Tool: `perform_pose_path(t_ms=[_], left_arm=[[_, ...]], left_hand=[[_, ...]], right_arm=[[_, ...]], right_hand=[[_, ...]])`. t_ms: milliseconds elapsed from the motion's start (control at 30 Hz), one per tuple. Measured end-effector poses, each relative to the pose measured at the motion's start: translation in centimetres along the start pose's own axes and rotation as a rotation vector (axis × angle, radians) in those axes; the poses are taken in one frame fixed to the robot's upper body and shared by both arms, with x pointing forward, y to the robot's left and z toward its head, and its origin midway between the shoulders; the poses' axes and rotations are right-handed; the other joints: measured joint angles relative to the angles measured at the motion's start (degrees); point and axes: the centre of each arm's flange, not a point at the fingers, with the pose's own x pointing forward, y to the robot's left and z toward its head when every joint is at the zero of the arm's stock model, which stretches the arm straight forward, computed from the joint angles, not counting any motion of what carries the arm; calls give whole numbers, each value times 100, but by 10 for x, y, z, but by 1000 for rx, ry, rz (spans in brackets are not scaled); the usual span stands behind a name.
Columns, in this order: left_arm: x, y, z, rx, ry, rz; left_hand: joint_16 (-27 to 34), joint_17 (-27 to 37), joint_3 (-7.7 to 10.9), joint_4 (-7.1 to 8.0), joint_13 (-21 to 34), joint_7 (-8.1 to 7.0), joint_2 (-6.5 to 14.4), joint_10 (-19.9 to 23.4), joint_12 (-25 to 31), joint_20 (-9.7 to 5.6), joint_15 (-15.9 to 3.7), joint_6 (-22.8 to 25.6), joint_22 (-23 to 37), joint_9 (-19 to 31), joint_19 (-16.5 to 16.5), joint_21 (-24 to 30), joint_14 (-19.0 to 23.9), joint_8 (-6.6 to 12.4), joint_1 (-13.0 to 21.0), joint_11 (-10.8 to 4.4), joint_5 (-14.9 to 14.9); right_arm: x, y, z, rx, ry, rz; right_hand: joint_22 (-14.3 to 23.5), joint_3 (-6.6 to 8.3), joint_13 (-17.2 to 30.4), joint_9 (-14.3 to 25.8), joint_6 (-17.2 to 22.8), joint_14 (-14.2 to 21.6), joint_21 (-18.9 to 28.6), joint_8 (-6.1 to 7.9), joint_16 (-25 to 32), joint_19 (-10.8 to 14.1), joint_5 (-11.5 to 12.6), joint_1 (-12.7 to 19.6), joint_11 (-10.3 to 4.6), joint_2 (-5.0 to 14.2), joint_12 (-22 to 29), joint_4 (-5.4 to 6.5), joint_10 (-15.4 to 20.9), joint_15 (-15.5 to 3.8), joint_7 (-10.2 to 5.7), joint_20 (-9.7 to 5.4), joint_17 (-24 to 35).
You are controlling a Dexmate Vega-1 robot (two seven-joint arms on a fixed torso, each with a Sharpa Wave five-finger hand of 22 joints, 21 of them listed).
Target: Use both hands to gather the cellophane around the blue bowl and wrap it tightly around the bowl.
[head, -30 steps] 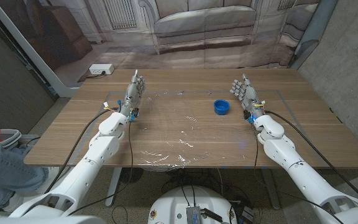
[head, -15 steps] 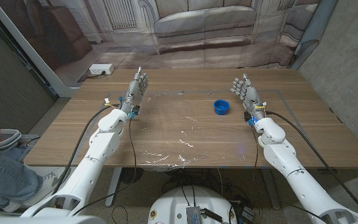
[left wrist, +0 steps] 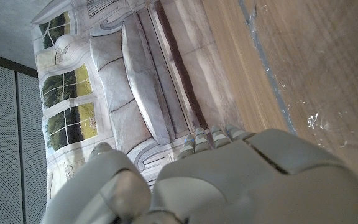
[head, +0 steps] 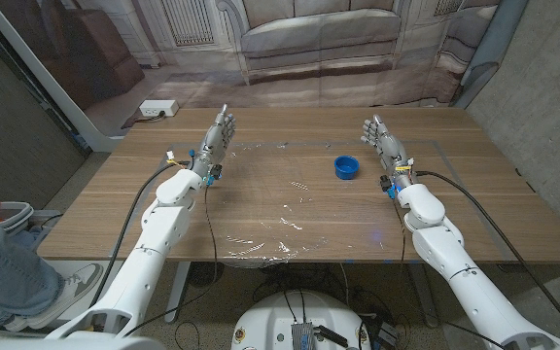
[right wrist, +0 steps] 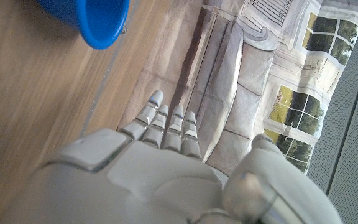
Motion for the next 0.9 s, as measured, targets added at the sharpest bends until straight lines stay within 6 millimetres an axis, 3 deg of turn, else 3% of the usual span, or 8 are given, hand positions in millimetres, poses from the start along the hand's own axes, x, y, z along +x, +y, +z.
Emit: perform_pose_path(t_ms=[133, 600, 900], left_arm=[[-2, -1, 0, 13, 0, 9], [-3, -3, 4, 63, -40, 46], [-4, -4, 5, 76, -46, 42]], left_hand=[[0, 0, 10, -10, 0, 0, 20, 20, 0, 0, 0, 0, 0, 0, 0, 0, 0, 0, 23, -19, 0], [0, -1, 72, -217, 0, -21, -49, 154, 0, 134, -41, 163, -15, 1, 71, 0, 123, 22, 403, -50, 0], [0, -1, 83, -302, 1, 22, -30, 174, 0, 133, -11, 206, -15, 16, 71, 0, 153, 22, 558, -30, 0]], right_arm=[[-1, 4, 4, -60, -9, 4], [-8, 12, 12, -292, 1, -8], [-11, 17, 12, -432, 33, -11]], right_hand=[[0, 22, 0, 0, 23, 0, -22, 0, 0, 0, 0, 73, 0, 12, 0, -23, 0, 0, -23, 0, 0], [28, 119, 0, 15, 129, 30, -119, 44, -27, 63, -50, 397, 0, 5, 0, -278, -1, -29, -95, -20, -28], [28, 191, 1, 14, 120, 30, -176, 19, -27, 114, -50, 642, -21, 31, 0, -444, -22, -29, -104, -8, -28]])
